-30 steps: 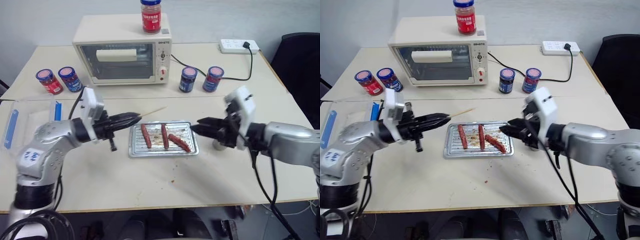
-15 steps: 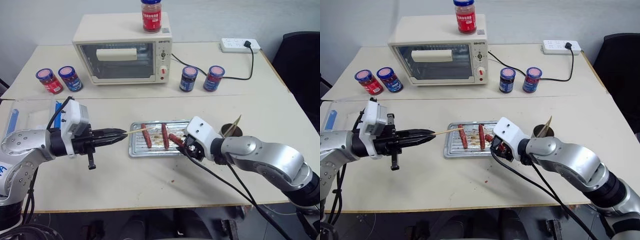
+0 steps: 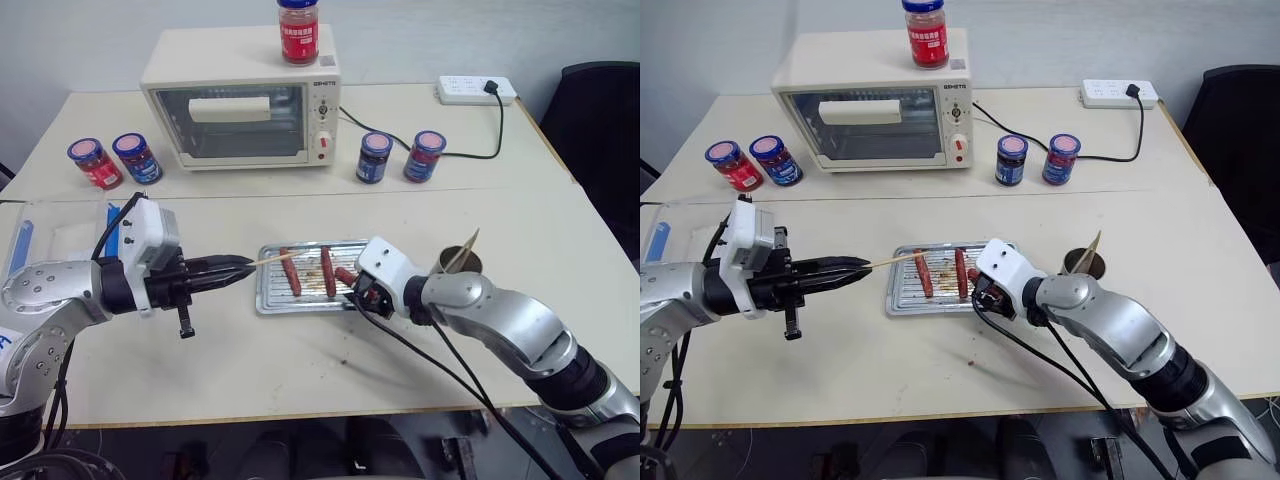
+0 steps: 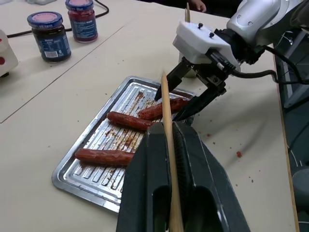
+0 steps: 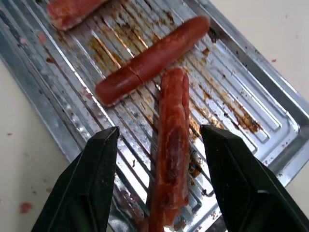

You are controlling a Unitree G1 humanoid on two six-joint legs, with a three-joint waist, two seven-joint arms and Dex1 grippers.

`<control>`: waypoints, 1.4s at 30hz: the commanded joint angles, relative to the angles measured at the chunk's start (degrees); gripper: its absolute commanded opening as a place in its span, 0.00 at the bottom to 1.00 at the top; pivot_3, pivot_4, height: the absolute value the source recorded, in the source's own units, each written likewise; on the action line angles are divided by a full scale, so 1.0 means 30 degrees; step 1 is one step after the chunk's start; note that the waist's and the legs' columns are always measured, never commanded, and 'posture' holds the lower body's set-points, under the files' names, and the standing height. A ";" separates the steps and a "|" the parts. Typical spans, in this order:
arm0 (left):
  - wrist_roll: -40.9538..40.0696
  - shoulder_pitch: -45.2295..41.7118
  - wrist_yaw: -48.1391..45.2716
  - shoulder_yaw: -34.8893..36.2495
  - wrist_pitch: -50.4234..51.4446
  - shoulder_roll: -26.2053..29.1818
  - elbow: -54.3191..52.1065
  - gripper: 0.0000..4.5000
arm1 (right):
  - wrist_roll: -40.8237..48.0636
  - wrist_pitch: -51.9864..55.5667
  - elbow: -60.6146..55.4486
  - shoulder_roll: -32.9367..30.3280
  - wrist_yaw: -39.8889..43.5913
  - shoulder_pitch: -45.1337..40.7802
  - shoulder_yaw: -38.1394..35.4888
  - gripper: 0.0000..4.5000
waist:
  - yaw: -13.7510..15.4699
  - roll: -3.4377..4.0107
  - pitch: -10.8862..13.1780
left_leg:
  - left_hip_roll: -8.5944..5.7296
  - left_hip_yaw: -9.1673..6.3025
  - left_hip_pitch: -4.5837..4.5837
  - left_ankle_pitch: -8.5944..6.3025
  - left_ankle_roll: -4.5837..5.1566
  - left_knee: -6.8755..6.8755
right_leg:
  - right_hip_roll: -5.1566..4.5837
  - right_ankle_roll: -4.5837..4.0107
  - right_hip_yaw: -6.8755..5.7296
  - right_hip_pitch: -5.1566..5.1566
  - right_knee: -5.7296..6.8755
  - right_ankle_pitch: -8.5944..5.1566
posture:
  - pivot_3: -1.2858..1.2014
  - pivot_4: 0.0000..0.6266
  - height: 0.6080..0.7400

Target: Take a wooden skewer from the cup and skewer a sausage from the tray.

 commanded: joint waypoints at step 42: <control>-0.0951 -0.2115 -0.5240 -0.0615 -0.0111 0.2586 0.1576 0.00 | 0.7900 0.6210 0.2362 -0.5394 1.6478 -0.6668 -0.6134 0.18 | 0.0009 0.0024 0.0028 | -0.0012 0.0000 -0.0005 0.0007 -0.0007 0.0004 | -0.0007 -0.0006 -0.0001 -0.0016 0.0026 -0.0003 | 0.52 0.24 1.00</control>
